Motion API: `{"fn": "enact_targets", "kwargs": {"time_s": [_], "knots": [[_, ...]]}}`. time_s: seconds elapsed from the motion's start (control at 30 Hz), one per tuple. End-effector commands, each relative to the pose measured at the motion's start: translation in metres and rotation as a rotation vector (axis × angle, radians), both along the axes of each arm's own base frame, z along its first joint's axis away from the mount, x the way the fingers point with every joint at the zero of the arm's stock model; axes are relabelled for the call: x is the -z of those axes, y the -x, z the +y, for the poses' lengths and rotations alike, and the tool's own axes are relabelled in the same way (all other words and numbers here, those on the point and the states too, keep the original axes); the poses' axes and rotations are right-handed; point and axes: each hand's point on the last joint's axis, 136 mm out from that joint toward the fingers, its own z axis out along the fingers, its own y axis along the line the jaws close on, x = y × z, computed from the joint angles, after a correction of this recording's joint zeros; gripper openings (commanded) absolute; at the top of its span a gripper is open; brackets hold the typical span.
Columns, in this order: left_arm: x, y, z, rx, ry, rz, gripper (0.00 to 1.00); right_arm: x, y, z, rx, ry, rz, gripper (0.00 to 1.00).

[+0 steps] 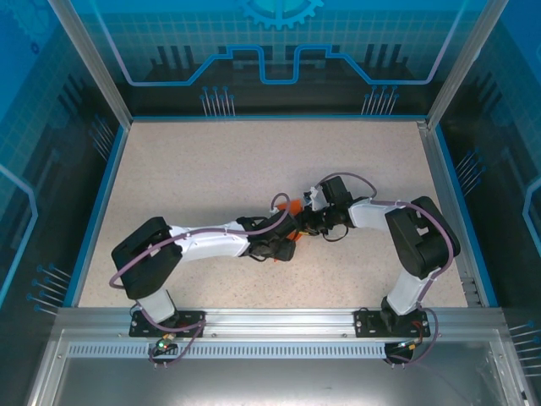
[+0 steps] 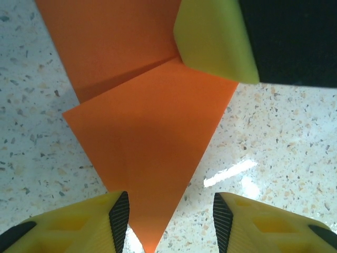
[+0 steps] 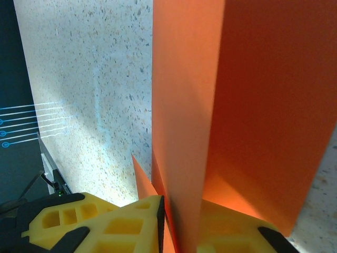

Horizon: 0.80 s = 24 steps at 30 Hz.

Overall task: Fold a paper plane with a square sheet of paper (pick it up from the middle)
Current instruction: Fourth fold the wing at the center of the table.

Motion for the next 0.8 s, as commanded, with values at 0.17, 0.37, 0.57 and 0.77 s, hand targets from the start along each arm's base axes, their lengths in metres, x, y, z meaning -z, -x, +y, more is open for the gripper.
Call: {"fn": "enact_targets", "kwargs": {"time_s": [0.17, 0.37, 0.57, 0.77], "knots": [[0.0065, -0.0010, -0.0078, 0.060, -0.103, -0.037, 0.48, -0.0080, 0.0008, 0.0051, -0.010, -0.003, -0.007, 0.20], [0.0101, -0.0032, -0.0001, 0.039, -0.170, -0.070, 0.48, -0.0101, -0.0018, 0.0061, -0.017, 0.003, -0.008, 0.21], [0.0093, -0.0048, 0.0004, 0.045, -0.191, -0.091, 0.41, -0.0109, -0.0032, 0.0067, -0.018, 0.002, -0.011, 0.21], [0.0100, -0.0042, -0.0013, 0.058, -0.196, -0.099, 0.29, -0.0089, -0.0025, 0.0059, -0.017, 0.009, -0.005, 0.21]]}}
